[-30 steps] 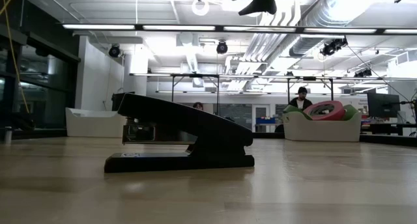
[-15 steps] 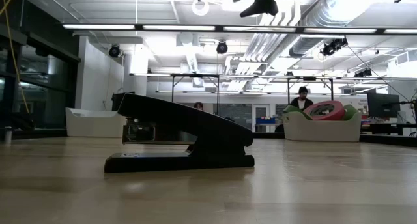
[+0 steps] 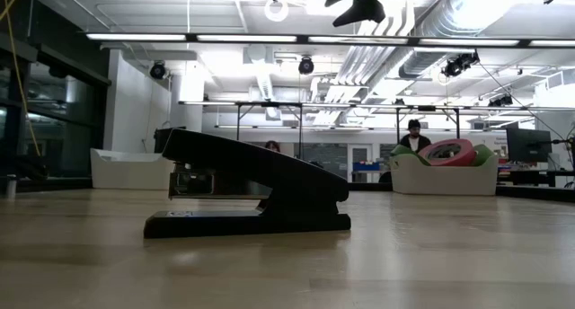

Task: Pick and place Stapler, Stapler remover, tape
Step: Put the black stapler into the black bin

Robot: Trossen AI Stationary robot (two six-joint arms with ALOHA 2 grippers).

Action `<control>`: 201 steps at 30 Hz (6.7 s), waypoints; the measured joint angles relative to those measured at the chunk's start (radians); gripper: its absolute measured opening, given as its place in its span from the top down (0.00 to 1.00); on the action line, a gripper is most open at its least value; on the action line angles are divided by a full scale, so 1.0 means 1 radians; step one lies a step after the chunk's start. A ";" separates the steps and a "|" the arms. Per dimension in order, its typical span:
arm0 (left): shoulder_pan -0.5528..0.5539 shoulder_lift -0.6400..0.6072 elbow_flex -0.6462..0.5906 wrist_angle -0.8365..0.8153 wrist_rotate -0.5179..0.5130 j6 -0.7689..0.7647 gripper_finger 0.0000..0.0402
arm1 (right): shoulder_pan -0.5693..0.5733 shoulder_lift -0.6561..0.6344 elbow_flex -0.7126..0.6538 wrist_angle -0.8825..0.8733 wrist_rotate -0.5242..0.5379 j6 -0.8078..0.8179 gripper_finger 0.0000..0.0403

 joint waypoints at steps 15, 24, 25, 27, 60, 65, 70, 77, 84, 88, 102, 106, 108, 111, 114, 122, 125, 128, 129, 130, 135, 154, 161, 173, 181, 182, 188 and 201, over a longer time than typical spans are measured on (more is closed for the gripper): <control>0.001 -0.148 0.000 -0.054 -0.470 0.034 0.39 | 0.171 0.023 -0.161 0.005 -0.014 -0.026 0.24; 0.001 -0.156 0.001 -0.053 -0.701 0.032 0.39 | 0.353 0.023 -0.412 0.166 -0.019 -0.054 0.24; 0.001 -0.156 0.001 -0.053 -0.716 0.028 0.39 | 0.376 0.023 -0.441 0.199 -0.025 -0.072 0.24; 0.001 -0.156 0.001 -0.053 -0.750 0.025 0.39 | 0.423 0.023 -0.496 0.270 -0.028 -0.106 0.24; 0.131 -0.178 0.001 0.009 -1.011 0.040 0.39 | 0.736 0.288 -0.684 0.838 0.011 -0.201 0.24; 0.160 -0.184 0.002 0.054 -1.002 0.101 0.39 | 0.760 0.382 -0.623 0.816 -0.073 -0.202 0.24; 0.173 -0.182 0.002 0.077 -0.952 0.146 0.39 | 0.803 0.463 -0.612 0.809 -0.083 -0.201 0.24; 0.171 -0.182 0.002 0.087 -0.941 0.161 0.39 | 0.840 0.520 -0.612 0.816 -0.005 -0.179 0.24; 0.171 -0.182 0.001 0.092 -0.941 0.161 0.39 | 0.842 0.524 -0.613 0.849 0.020 -0.151 0.24; 0.171 -0.182 0.001 0.096 -0.936 0.161 0.39 | 0.832 0.524 -0.613 0.867 0.029 -0.126 0.24; 0.171 -0.182 0.001 0.097 -0.934 0.167 0.39 | 0.808 0.524 -0.613 0.874 0.037 -0.068 0.36; 0.171 -0.182 0.000 0.097 -0.934 0.183 0.39 | 0.808 0.524 -0.613 0.874 0.037 -0.069 0.49; 0.171 -0.182 0.000 0.097 -0.934 0.183 0.39 | 0.808 0.524 -0.613 0.874 0.037 -0.069 0.56; 0.171 -0.182 0.000 0.097 -0.934 0.183 0.39 | 0.807 0.523 -0.613 0.875 0.036 -0.069 0.69; 0.171 -0.182 0.000 0.097 -0.934 0.183 0.39 | 0.802 0.520 -0.613 0.872 0.034 -0.066 0.71; 0.171 -0.182 0.000 0.097 -0.935 0.183 0.39 | 0.762 0.473 -0.615 0.821 0.029 0.039 0.71; 0.171 -0.182 0.000 0.098 -0.946 0.182 0.39 | 0.740 0.431 -0.614 0.807 0.027 0.060 0.71; 0.171 -0.181 0.000 0.096 -0.968 0.183 0.39 | 0.714 0.388 -0.614 0.770 0.043 0.067 0.71; 0.171 -0.182 0.000 0.092 -0.980 0.184 0.39 | 0.705 0.370 -0.614 0.756 0.050 0.073 0.71; 0.171 -0.181 0.000 0.089 -0.988 0.192 0.39 | 0.695 0.351 -0.614 0.749 0.059 0.080 0.71; 0.171 -0.182 0.000 0.090 -1.062 0.266 0.39 | 0.640 0.250 -0.614 0.737 0.076 0.087 0.71; 0.326 -0.204 0.000 0.519 -1.300 0.936 0.39 | 0.464 -0.040 -0.612 1.021 -0.048 0.052 0.71; 0.524 -0.215 0.000 1.058 -1.129 1.631 0.39 | 0.406 -0.040 -0.612 1.127 -0.156 0.078 0.71; 0.731 -0.215 0.000 1.376 -0.921 1.952 0.39 | 0.330 -0.040 -0.612 1.237 -0.328 0.117 0.71; 0.784 -0.215 0.001 1.509 -0.728 2.030 0.39 | 0.281 -0.040 -0.612 1.236 -0.369 0.117 0.71; 0.788 -0.215 0.001 1.517 -0.724 2.038 0.39 | 0.278 -0.040 -0.612 1.236 -0.375 0.117 0.71; 0.807 -0.214 0.001 1.551 -0.723 2.068 0.39 | 0.287 -0.040 -0.612 1.243 -0.382 0.116 0.71; 0.805 -0.214 0.001 1.549 -0.773 2.104 0.39 | 0.316 -0.016 -0.612 1.290 -0.365 0.141 0.71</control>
